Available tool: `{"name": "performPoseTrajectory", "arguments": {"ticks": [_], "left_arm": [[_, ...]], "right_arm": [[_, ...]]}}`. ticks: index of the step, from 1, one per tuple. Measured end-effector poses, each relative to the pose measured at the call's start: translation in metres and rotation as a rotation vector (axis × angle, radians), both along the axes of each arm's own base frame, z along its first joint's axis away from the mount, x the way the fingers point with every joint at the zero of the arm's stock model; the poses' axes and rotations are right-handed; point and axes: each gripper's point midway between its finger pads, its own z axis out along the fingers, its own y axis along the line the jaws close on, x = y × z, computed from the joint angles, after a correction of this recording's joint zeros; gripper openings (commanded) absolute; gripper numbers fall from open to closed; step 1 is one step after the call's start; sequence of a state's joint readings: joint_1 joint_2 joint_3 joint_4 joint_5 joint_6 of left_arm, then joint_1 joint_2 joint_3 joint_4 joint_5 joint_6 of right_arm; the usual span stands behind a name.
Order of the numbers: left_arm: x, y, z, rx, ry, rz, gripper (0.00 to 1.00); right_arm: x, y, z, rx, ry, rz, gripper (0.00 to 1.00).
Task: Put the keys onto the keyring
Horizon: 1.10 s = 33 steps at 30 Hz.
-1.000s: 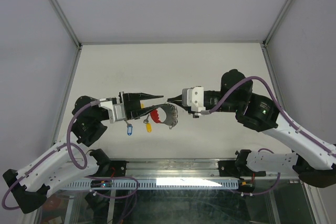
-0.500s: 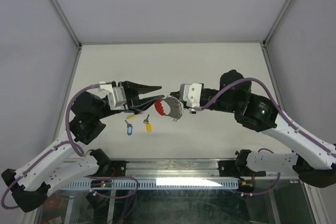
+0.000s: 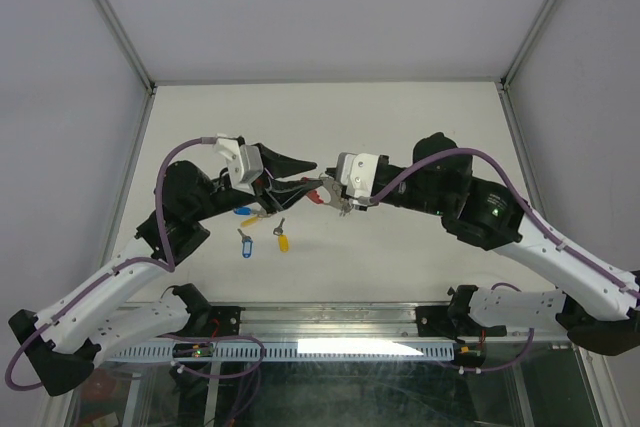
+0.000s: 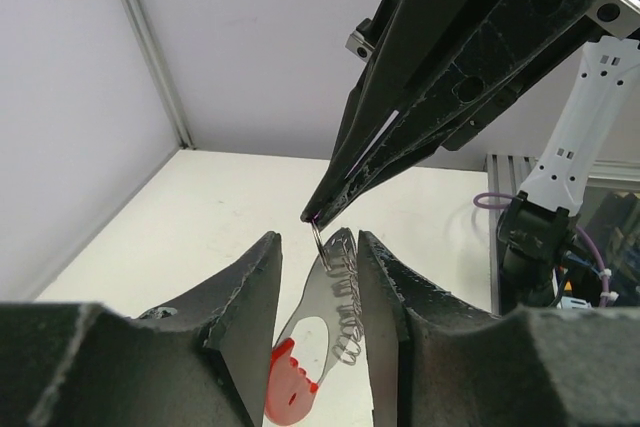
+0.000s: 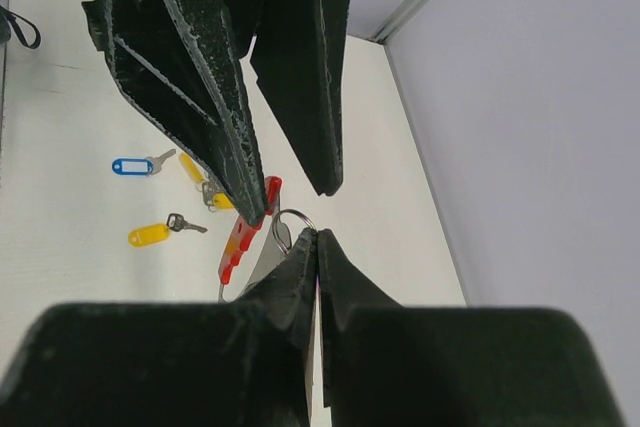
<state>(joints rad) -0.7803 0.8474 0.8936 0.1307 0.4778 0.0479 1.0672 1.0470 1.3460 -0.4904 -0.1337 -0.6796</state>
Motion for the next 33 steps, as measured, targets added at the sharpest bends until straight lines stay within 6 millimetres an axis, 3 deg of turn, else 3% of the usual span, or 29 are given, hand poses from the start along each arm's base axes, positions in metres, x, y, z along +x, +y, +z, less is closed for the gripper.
{"name": "performPoseTrajectory", "arguments": {"ticks": [9, 13, 14, 21, 27, 33], "left_arm": [[0.002, -0.002, -0.005, 0.012, 0.026, 0.001, 0.23], [0.004, -0.003, -0.008, 0.019, 0.037, 0.003, 0.01], [0.004, -0.003, -0.009, 0.021, 0.041, 0.003, 0.0], [0.01, -0.003, -0.012, 0.03, 0.059, 0.032, 0.0], [0.009, 0.002, -0.004, -0.001, 0.034, 0.048, 0.0], [-0.012, 0.013, -0.001, -0.08, -0.047, 0.004, 0.0]], "right_arm": [[0.0, 0.004, 0.003, 0.018, -0.007, -0.001, 0.0], [0.0, 0.005, 0.005, 0.023, -0.007, 0.002, 0.0], [-0.001, 0.005, 0.005, 0.025, -0.007, 0.003, 0.0], [-0.002, 0.007, 0.007, 0.037, -0.011, 0.008, 0.0], [-0.006, 0.004, 0.007, 0.076, -0.017, 0.02, 0.18], [-0.026, -0.009, 0.018, 0.176, -0.016, 0.071, 0.29]]}}
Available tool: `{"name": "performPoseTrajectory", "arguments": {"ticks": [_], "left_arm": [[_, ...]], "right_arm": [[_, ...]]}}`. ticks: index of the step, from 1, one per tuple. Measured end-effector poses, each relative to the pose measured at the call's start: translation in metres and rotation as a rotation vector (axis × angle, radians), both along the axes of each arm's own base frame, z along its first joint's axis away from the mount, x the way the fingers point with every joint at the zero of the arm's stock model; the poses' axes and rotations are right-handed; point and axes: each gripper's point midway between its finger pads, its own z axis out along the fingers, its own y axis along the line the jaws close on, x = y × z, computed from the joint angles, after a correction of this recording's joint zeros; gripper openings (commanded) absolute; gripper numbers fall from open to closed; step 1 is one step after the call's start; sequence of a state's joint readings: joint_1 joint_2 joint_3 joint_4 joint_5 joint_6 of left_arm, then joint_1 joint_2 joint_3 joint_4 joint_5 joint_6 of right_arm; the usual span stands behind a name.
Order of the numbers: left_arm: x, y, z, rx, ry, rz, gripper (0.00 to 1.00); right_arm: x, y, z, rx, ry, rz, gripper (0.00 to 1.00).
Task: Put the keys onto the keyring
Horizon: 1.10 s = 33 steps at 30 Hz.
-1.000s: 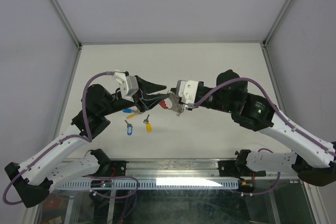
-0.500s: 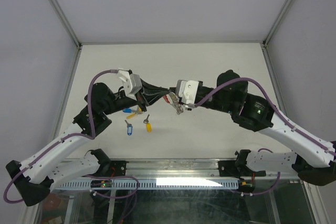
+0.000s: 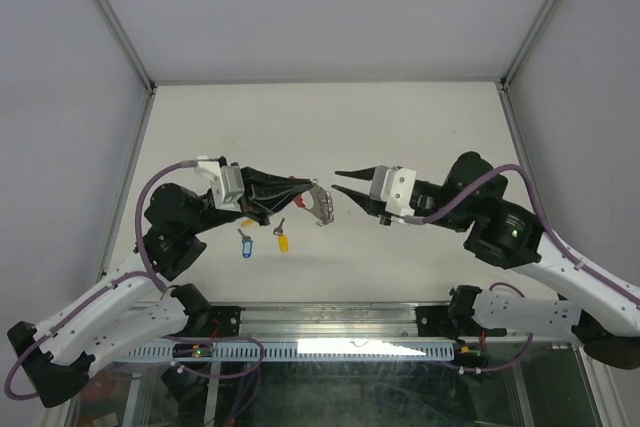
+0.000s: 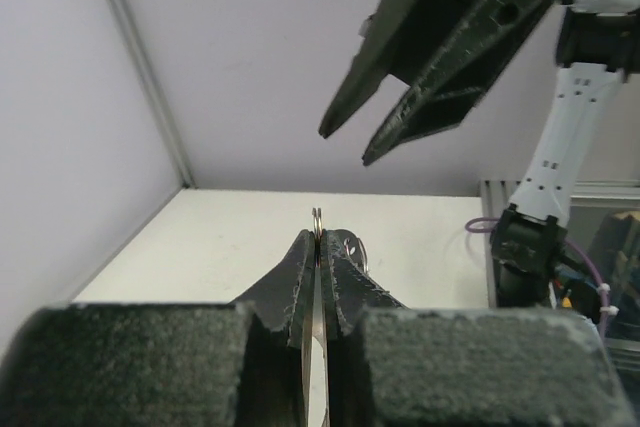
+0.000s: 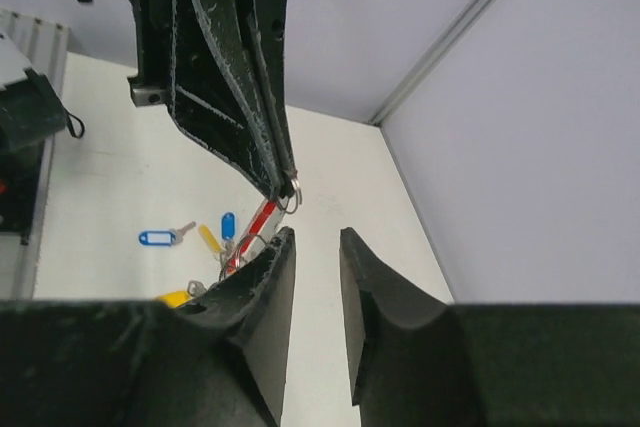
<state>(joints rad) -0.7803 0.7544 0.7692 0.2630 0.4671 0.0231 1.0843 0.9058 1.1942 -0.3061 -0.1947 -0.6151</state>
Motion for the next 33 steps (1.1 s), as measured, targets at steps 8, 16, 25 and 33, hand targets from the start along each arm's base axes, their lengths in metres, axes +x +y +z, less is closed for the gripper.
{"name": "performPoseTrajectory", "arguments": {"ticks": [8, 16, 25, 33], "left_arm": [[-0.036, 0.001, -0.006, -0.074, -0.09, -0.161, 0.0], [-0.066, 0.01, 0.009, -0.149, -0.201, -0.266, 0.0], [-0.077, 0.013, 0.015, -0.165, -0.241, -0.313, 0.0], [-0.077, 0.012, 0.014, -0.163, -0.243, -0.317, 0.0]], "right_arm": [[-0.039, 0.0, 0.018, 0.135, 0.057, 0.179, 0.33], [-0.066, 0.01, 0.015, 0.152, 0.145, 0.334, 0.28], [-0.072, 0.02, 0.005, 0.124, 0.189, 0.393, 0.27], [-0.073, 0.03, -0.001, 0.112, 0.213, 0.419, 0.24]]}}
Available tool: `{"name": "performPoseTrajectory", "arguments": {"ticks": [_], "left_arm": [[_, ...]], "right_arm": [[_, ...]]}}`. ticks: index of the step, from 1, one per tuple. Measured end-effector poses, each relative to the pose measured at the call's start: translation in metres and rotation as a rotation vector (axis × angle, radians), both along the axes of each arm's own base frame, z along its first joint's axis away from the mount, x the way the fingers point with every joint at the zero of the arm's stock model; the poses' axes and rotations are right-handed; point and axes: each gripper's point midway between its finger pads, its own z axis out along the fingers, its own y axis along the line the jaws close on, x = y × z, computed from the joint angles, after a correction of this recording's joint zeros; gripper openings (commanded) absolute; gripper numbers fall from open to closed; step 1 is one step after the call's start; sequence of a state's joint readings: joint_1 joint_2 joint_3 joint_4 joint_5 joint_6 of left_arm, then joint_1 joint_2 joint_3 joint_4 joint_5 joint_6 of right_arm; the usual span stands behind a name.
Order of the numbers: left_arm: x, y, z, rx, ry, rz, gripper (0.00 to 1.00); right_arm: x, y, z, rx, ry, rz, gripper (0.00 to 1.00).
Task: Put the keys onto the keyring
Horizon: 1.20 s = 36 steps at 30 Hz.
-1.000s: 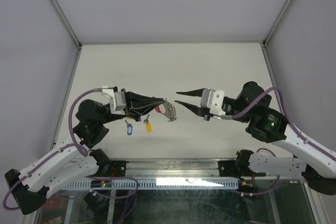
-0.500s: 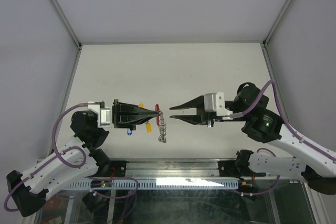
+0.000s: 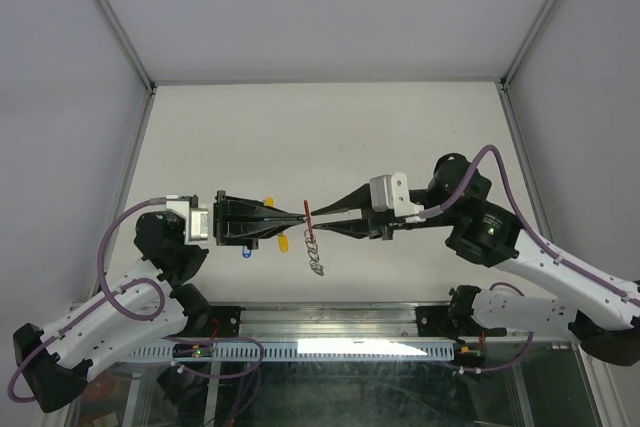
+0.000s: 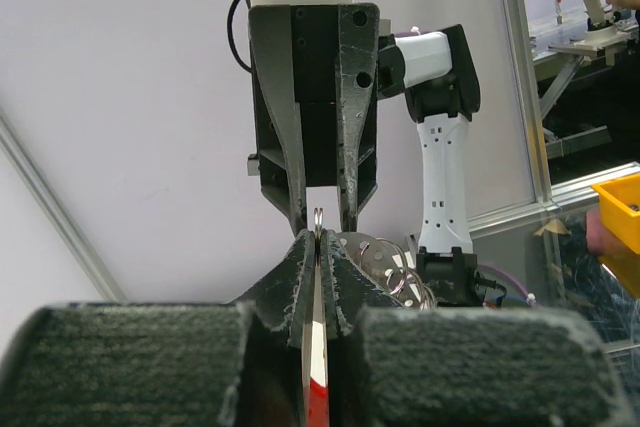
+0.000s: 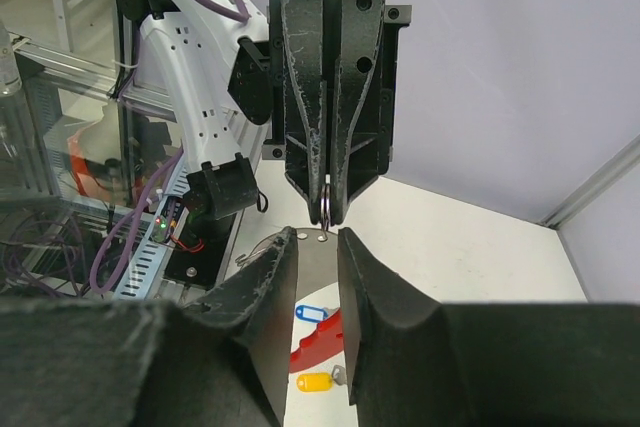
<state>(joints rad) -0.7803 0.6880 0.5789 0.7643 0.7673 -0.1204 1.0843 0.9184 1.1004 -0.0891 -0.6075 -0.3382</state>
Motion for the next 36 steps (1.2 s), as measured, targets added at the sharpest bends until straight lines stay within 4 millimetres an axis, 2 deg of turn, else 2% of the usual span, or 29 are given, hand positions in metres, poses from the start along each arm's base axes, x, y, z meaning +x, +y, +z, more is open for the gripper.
{"name": "performPoseTrajectory", "arguments": {"ticks": [11, 16, 21, 24, 27, 31, 36], "left_arm": [[0.0, -0.001, -0.001, 0.003, 0.001, -0.006, 0.0], [-0.003, -0.001, -0.002, 0.01, -0.005, -0.018, 0.0], [-0.004, -0.001, -0.003, 0.016, 0.002, -0.027, 0.01], [-0.002, -0.003, -0.005, 0.032, 0.016, -0.025, 0.23], [0.002, -0.005, -0.005, 0.049, 0.032, -0.014, 0.32], [0.01, -0.008, -0.009, 0.077, 0.077, 0.012, 0.35], [0.026, -0.013, -0.014, 0.115, 0.125, 0.068, 0.34]], "right_arm": [[-0.001, 0.008, -0.004, -0.007, 0.017, 0.028, 0.16], [-0.002, 0.009, -0.004, -0.007, 0.022, 0.036, 0.0], [-0.001, 0.009, -0.004, -0.009, 0.025, 0.035, 0.0], [0.001, 0.009, -0.007, -0.03, 0.032, 0.019, 0.0], [0.006, 0.008, -0.008, -0.073, 0.037, -0.007, 0.0], [0.015, 0.005, -0.012, -0.144, 0.031, -0.063, 0.0], [0.033, -0.004, -0.012, -0.25, 0.013, -0.167, 0.0]]}}
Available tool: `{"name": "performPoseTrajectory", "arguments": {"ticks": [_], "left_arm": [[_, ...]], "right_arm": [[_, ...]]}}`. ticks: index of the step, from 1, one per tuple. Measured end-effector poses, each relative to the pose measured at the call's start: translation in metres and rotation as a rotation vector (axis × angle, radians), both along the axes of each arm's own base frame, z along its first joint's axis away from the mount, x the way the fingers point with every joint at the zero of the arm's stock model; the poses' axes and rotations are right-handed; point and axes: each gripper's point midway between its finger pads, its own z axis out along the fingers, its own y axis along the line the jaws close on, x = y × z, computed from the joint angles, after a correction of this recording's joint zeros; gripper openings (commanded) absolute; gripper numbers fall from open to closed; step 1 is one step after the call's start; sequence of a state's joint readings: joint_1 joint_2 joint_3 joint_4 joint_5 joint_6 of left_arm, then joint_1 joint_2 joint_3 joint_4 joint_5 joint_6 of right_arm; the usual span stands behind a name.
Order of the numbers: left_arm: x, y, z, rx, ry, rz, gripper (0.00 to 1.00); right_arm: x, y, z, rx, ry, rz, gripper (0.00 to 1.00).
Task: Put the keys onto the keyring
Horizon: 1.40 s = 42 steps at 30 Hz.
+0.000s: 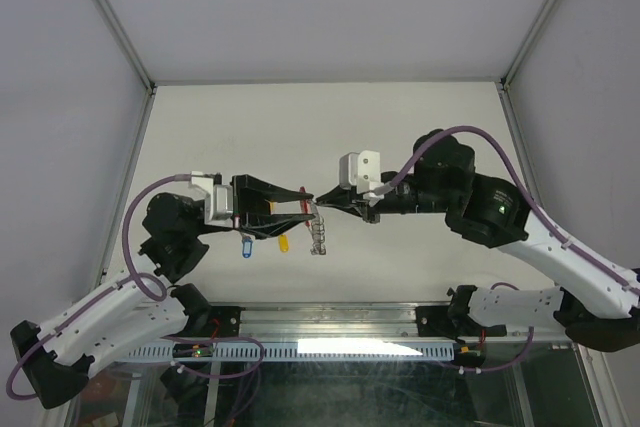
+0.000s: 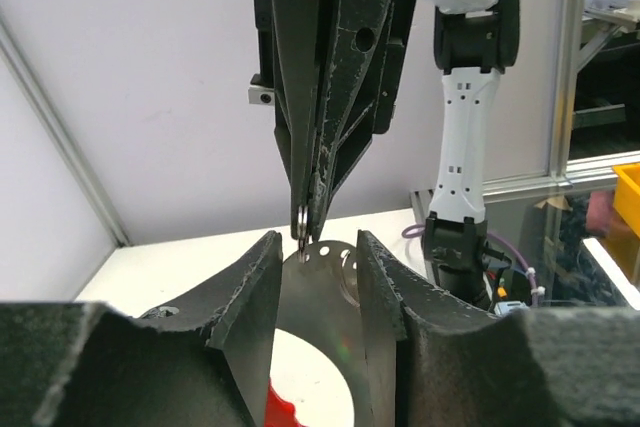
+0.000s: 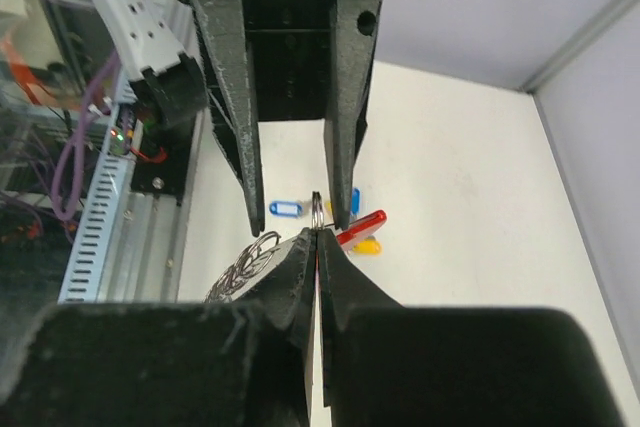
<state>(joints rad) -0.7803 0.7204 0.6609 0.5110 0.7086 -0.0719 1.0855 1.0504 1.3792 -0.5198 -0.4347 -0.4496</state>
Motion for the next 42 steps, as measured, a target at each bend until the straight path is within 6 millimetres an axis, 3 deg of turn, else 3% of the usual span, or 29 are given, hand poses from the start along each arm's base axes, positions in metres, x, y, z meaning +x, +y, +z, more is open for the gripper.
{"name": "performPoseTrajectory", "arguments": {"ticks": [8, 16, 26, 36, 39, 41, 42], "left_arm": [[0.029, -0.01, -0.017, 0.099, 0.062, 0.103, 0.28], [0.046, -0.014, -0.04, 0.183, 0.096, 0.161, 0.25], [0.048, -0.017, -0.051, 0.229, 0.091, 0.172, 0.24], [0.046, -0.025, -0.058, 0.259, 0.093, 0.145, 0.0], [0.044, -0.026, -0.06, 0.265, 0.09, 0.137, 0.0], [0.043, -0.026, -0.06, 0.264, 0.088, 0.136, 0.0], [0.043, -0.026, -0.059, 0.264, 0.088, 0.136, 0.0]], "right_arm": [[0.029, -0.01, -0.025, -0.233, 0.003, -0.14, 0.0], [0.039, -0.02, -0.057, -0.408, 0.022, -0.189, 0.0], [0.036, -0.024, -0.059, -0.433, 0.019, -0.189, 0.0], [0.036, -0.023, -0.06, -0.434, 0.018, -0.188, 0.0], [0.037, -0.023, -0.06, -0.435, 0.015, -0.194, 0.0], [0.037, -0.023, -0.06, -0.436, 0.015, -0.195, 0.08], [0.037, -0.023, -0.06, -0.435, 0.015, -0.194, 0.2]]}}
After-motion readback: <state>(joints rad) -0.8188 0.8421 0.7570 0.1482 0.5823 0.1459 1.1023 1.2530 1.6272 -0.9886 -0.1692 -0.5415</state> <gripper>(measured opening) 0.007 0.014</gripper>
